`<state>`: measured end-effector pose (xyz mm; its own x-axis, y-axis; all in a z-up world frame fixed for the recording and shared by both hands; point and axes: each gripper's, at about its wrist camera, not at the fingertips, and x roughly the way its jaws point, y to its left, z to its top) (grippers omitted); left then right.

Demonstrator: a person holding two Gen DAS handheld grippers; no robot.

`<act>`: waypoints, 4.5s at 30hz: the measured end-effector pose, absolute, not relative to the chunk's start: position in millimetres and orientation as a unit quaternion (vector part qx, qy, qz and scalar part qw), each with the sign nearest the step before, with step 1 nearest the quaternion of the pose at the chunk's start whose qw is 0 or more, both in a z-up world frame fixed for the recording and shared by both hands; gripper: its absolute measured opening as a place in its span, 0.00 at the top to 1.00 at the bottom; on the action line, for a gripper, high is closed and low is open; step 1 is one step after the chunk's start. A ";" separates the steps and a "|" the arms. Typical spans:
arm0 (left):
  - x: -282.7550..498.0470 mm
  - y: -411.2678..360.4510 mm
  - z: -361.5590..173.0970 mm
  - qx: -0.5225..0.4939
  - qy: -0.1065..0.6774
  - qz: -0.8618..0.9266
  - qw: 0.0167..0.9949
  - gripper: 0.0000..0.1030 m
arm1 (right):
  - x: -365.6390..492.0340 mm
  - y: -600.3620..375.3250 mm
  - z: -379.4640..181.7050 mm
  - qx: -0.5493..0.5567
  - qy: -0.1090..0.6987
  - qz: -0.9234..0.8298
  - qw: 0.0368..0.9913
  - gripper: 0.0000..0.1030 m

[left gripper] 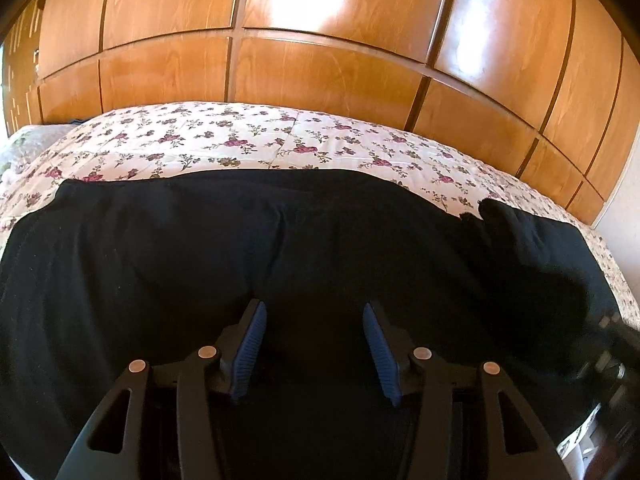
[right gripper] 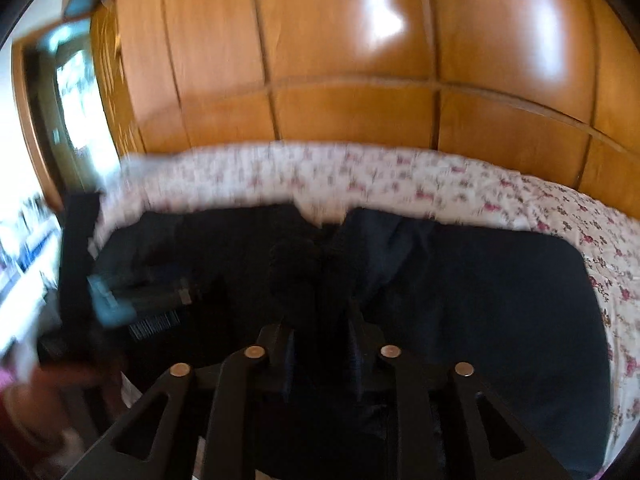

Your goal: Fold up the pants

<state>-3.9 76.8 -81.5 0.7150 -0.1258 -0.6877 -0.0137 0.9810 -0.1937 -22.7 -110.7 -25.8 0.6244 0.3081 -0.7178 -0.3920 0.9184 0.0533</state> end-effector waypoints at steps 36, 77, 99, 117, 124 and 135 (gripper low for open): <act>9.2 15.8 -32.4 -0.217 0.389 -0.220 0.868 0.85 | 12.1 -255.2 -2.4 0.062 0.351 0.098 0.929 0.71; -140.8 237.7 -106.0 -0.529 0.297 0.153 0.780 0.40 | 5.3 -228.7 -40.7 -0.031 0.364 0.107 0.925 0.73; -111.7 217.8 -47.2 -0.401 0.236 0.137 0.874 0.84 | -3.5 -224.9 -44.8 -0.043 0.319 0.105 0.941 0.70; -69.2 59.0 58.9 -0.219 0.165 -0.130 0.953 0.85 | -7.3 -223.2 -44.3 -0.042 0.308 0.111 0.944 0.63; -61.4 5.8 57.0 -0.193 0.188 -0.204 0.941 0.85 | -11.7 -218.0 -41.3 -0.046 0.309 0.149 0.938 0.33; -60.6 -32.2 37.9 -0.163 0.232 -0.262 0.922 0.85 | -12.4 -245.6 -10.2 0.000 0.340 0.120 0.933 0.29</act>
